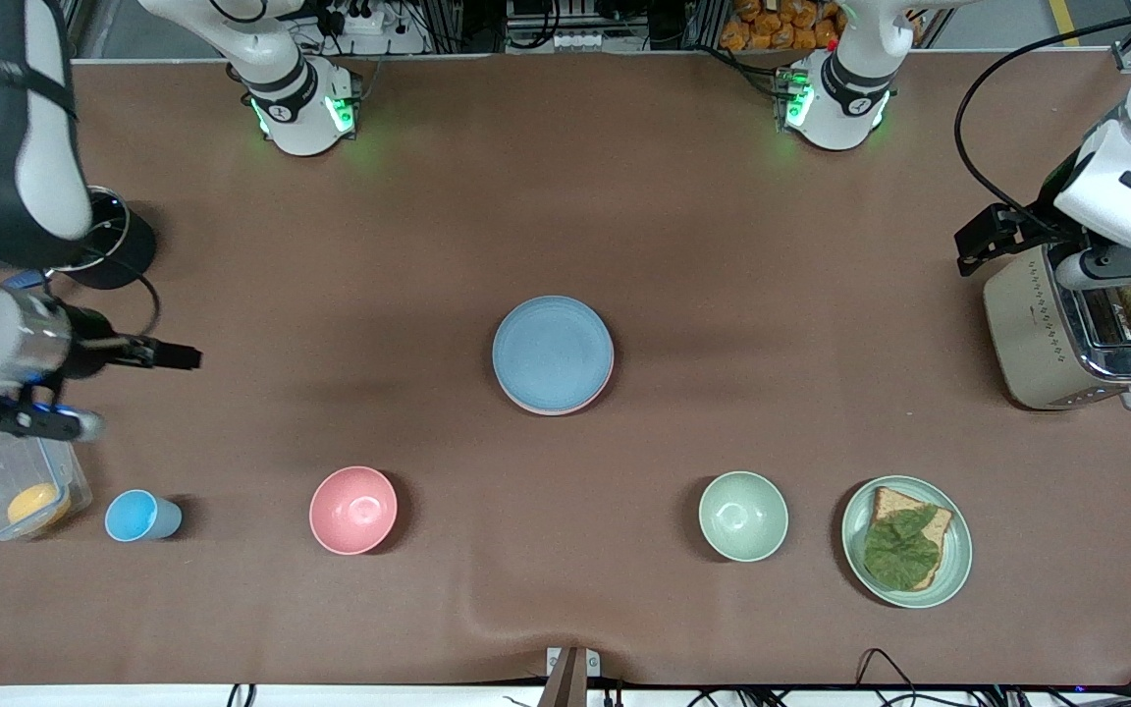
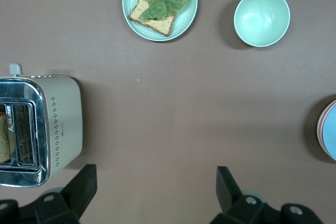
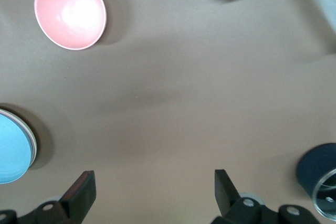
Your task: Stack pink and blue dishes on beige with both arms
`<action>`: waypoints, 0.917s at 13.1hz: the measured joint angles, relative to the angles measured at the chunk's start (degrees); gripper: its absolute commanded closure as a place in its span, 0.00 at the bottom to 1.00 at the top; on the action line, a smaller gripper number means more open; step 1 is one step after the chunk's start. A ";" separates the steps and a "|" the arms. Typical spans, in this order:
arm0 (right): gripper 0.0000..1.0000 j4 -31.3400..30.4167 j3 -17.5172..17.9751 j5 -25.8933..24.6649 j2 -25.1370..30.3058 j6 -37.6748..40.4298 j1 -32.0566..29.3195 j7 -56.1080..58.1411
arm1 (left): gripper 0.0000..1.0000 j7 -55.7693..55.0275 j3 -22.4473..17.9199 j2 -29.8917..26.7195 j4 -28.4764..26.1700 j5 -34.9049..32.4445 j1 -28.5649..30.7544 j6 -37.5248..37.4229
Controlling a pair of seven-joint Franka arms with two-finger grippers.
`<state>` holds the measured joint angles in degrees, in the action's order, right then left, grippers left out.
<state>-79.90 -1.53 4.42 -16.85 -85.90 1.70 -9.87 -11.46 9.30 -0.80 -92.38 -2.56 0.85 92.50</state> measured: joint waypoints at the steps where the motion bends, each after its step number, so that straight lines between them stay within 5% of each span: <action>1: 0.00 -1.54 -0.01 -0.30 3.31 0.03 -0.48 0.01 | 0.00 0.00 -0.12 -0.06 0.02 0.00 0.01 -0.09; 5: 0.00 -4.59 0.05 -1.26 10.98 -0.34 -2.81 0.02 | 0.00 0.00 -0.33 -0.12 0.02 0.00 0.03 -0.33; 12: 0.00 -5.02 1.77 -1.31 11.58 -1.59 -4.13 0.43 | 0.00 0.20 -0.26 -0.68 1.66 0.00 0.00 -0.34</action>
<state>-84.92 0.23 3.11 -5.26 -87.50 -2.43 -9.44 -11.26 9.04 -1.48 -90.72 -2.56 0.85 92.16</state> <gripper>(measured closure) 0.000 0.000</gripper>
